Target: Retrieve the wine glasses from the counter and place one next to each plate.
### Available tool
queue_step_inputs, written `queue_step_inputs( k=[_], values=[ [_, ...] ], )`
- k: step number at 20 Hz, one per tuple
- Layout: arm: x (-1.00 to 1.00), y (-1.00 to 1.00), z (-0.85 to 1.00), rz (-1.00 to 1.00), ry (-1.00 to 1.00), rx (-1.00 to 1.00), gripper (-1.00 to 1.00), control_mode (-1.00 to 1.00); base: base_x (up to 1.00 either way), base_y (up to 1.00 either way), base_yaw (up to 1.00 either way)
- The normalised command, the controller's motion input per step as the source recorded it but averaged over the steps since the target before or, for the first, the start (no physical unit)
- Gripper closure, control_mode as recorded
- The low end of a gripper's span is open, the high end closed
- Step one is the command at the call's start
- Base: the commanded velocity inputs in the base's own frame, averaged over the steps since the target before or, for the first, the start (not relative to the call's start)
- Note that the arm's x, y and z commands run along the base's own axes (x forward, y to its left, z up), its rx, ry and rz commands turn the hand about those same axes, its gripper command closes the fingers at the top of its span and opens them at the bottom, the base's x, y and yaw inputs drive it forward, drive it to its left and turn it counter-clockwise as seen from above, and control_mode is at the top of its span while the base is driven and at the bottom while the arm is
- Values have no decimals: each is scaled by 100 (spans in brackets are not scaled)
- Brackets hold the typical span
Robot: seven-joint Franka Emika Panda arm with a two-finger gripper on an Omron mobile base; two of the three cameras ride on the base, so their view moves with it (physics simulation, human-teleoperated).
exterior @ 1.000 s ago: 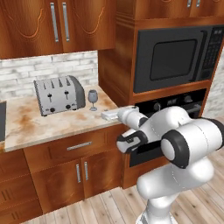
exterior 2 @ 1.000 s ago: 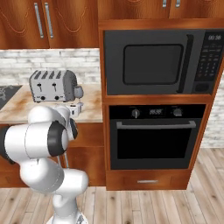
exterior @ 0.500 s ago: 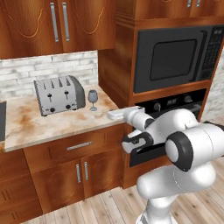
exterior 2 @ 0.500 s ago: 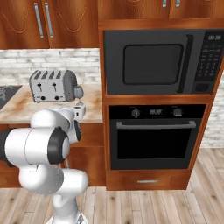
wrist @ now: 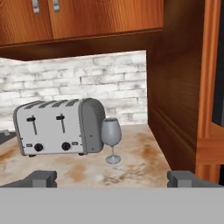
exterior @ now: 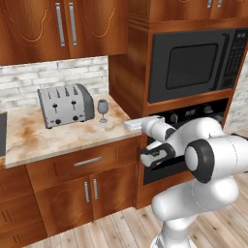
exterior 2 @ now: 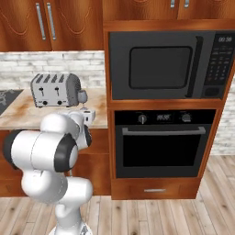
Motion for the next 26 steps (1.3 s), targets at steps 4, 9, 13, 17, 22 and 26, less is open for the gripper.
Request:
queue_step_inputs(
  k=[4, 9, 13, 17, 22, 26],
  values=[
    [17, -13, 0, 0, 0, 0, -100, -100, 0, 0, 0],
    [21, -6, 0, 0, 0, 0, -100, -100, 0, 0, 0],
    [30, 0, -6, 0, 1, -1, -100, -100, 0, 0, 0],
    [36, 0, -12, 0, 5, -4, -100, -100, 0, 0, 0],
    [19, 3, -13, 0, 4, -6, -100, -100, 0, 0, 0],
    [0, 0, 0, 0, 0, 0, -100, -100, 0, 0, 0]
  ],
)
